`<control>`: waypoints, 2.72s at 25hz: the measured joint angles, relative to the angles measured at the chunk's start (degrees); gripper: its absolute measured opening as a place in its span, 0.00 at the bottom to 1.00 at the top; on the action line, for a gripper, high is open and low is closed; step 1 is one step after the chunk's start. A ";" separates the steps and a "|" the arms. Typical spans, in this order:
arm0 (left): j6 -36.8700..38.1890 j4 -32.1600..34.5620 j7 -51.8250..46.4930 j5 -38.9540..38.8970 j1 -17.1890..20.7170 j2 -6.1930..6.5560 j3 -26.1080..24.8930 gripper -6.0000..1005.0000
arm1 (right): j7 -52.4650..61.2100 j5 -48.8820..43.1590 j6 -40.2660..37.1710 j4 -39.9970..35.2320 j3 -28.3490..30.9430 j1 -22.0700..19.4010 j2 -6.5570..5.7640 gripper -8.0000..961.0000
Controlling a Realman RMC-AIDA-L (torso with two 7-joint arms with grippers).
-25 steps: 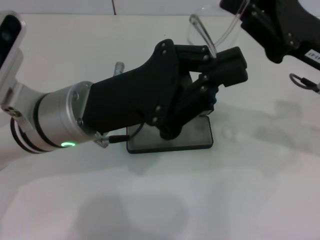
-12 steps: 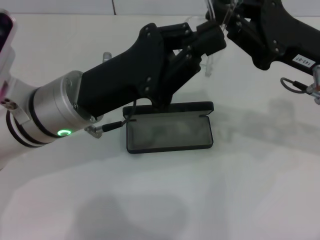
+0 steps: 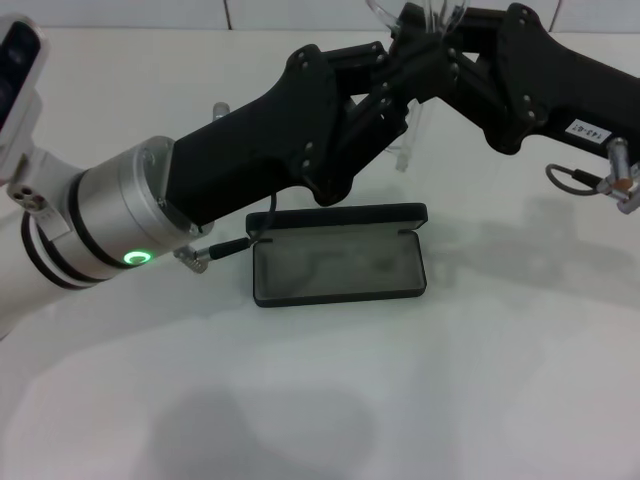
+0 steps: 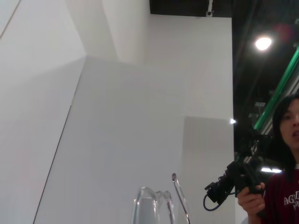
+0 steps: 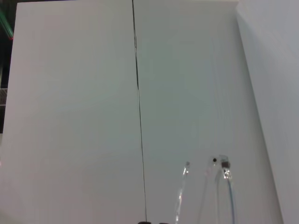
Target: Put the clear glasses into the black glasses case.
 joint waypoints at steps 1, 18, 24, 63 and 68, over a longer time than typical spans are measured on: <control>-0.11 0.00 0.00 0.00 0.02 0.00 0.00 0.09 | 0.06 -0.15 0.01 0.00 -0.03 0.01 0.00 0.13; -0.38 -0.87 -0.08 -0.77 0.44 -0.09 0.00 0.09 | 0.72 -0.70 0.42 0.00 -1.18 0.17 0.04 0.13; -0.38 -0.90 -0.24 -0.79 0.51 -0.09 0.09 0.09 | 0.72 -0.70 0.45 0.01 -1.17 0.04 0.11 0.13; 8.18 0.34 -0.77 5.51 8.83 16.47 -3.64 0.09 | 50.14 -60.38 -1.89 -78.02 3.33 -19.34 -0.54 0.13; 8.26 0.54 -0.79 9.17 10.16 16.08 -10.79 0.09 | 62.81 -75.65 1.75 -83.81 -9.70 -14.41 0.10 0.13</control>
